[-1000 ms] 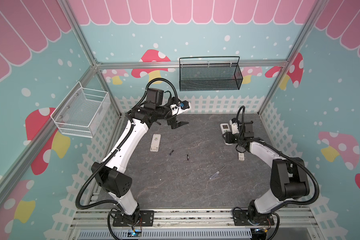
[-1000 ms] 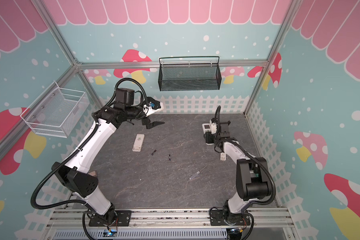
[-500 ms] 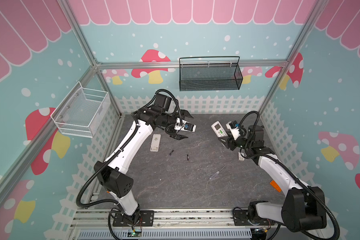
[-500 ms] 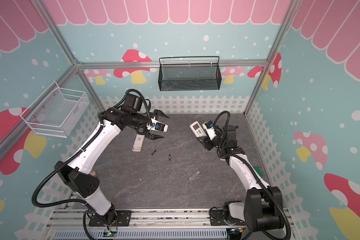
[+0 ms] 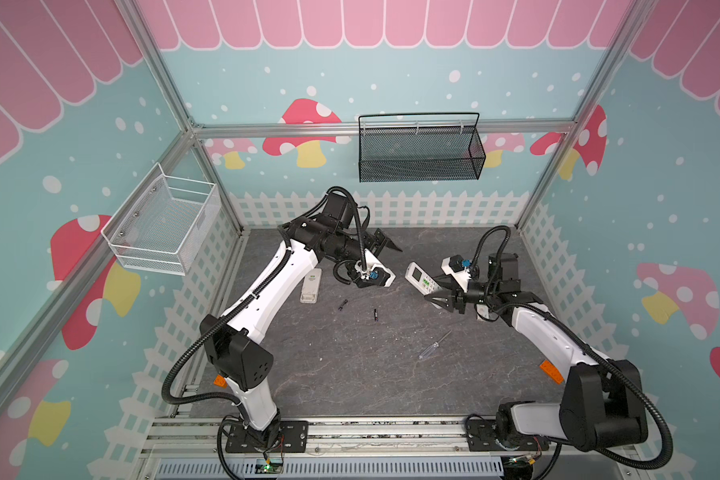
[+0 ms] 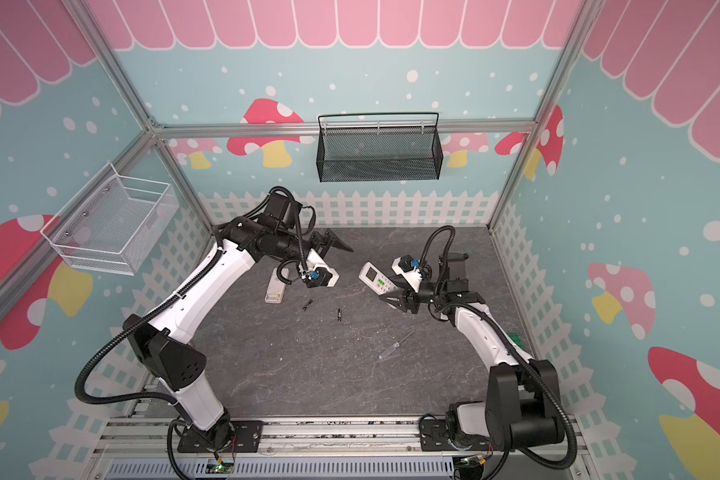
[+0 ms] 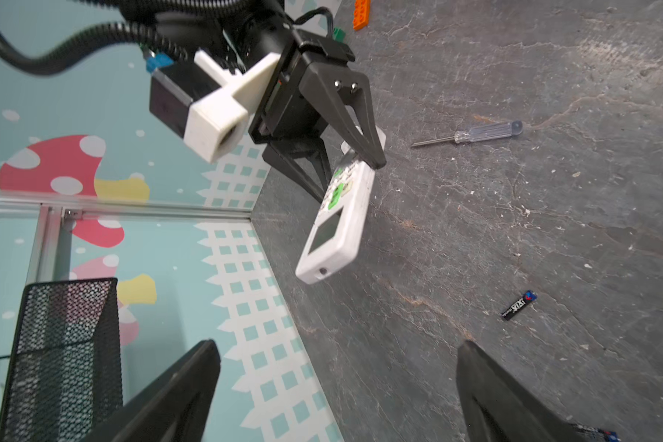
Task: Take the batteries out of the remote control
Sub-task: 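Bring the remote to the left gripper with the right while the left grasps its end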
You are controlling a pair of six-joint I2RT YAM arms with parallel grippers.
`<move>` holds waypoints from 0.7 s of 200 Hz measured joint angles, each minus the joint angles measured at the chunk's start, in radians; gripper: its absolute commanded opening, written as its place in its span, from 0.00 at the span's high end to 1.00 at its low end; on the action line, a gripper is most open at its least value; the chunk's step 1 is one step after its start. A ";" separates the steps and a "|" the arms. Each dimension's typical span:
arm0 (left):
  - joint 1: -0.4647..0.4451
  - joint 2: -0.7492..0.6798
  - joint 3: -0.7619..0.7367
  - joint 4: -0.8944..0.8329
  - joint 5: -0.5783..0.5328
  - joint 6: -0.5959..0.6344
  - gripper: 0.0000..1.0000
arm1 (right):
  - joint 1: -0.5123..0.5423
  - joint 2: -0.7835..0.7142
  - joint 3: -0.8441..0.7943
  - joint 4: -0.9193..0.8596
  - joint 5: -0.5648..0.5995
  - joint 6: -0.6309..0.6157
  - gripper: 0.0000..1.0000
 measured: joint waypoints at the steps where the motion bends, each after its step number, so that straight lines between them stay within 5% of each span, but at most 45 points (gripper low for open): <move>1: 0.000 0.001 0.000 0.000 0.000 0.002 0.07 | 0.003 0.004 0.002 -0.003 -0.002 -0.003 0.90; 140: -0.084 0.033 -0.131 0.061 -0.013 0.097 0.52 | 0.086 0.041 0.014 -0.056 -0.056 -0.067 0.91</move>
